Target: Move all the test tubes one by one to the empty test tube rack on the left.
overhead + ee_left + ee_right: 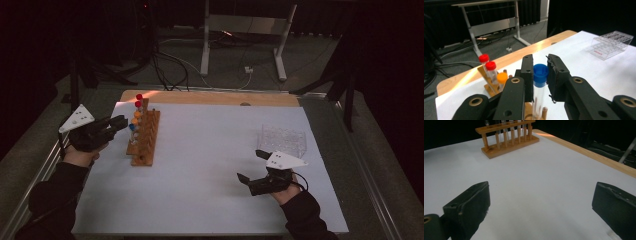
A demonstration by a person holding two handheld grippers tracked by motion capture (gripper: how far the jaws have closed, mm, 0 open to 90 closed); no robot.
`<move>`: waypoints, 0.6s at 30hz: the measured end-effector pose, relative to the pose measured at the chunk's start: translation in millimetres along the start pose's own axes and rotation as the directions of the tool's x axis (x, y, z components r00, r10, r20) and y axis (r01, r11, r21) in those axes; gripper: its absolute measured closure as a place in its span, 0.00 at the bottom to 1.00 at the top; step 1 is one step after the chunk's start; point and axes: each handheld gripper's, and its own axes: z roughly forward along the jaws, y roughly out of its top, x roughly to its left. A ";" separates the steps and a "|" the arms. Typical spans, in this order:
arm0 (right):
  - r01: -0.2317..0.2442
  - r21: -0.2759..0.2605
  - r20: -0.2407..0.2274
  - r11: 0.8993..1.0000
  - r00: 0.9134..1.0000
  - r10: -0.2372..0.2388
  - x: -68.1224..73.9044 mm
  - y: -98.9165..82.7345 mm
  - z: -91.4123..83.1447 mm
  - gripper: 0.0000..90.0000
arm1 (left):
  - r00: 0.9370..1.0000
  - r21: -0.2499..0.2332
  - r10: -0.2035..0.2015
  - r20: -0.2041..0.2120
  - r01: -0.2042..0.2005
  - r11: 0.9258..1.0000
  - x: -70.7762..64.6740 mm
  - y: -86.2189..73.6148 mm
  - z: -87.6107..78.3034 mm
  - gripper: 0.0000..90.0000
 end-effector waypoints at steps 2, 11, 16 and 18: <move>0.002 0.001 0.000 1.000 1.000 -0.002 0.1 0.1 -0.1 0.02 | 1.000 0.004 -0.011 -0.006 0.011 1.000 2.0 -3.8 2.2 0.86; -0.001 -0.003 -0.002 1.000 1.000 0.001 -0.2 0.0 -0.8 0.02 | 0.999 0.031 -0.042 -0.009 0.043 0.999 3.6 -23.2 14.2 0.86; 0.000 -0.002 -0.004 1.000 1.000 0.000 0.5 0.1 -1.0 0.02 | 0.998 0.042 -0.056 -0.005 0.056 0.998 3.1 -34.1 20.9 0.86; 0.000 -0.004 -0.005 1.000 1.000 0.000 0.4 0.2 -1.5 0.02 | 0.998 0.048 -0.059 -0.006 0.059 0.997 2.7 -38.4 23.0 0.86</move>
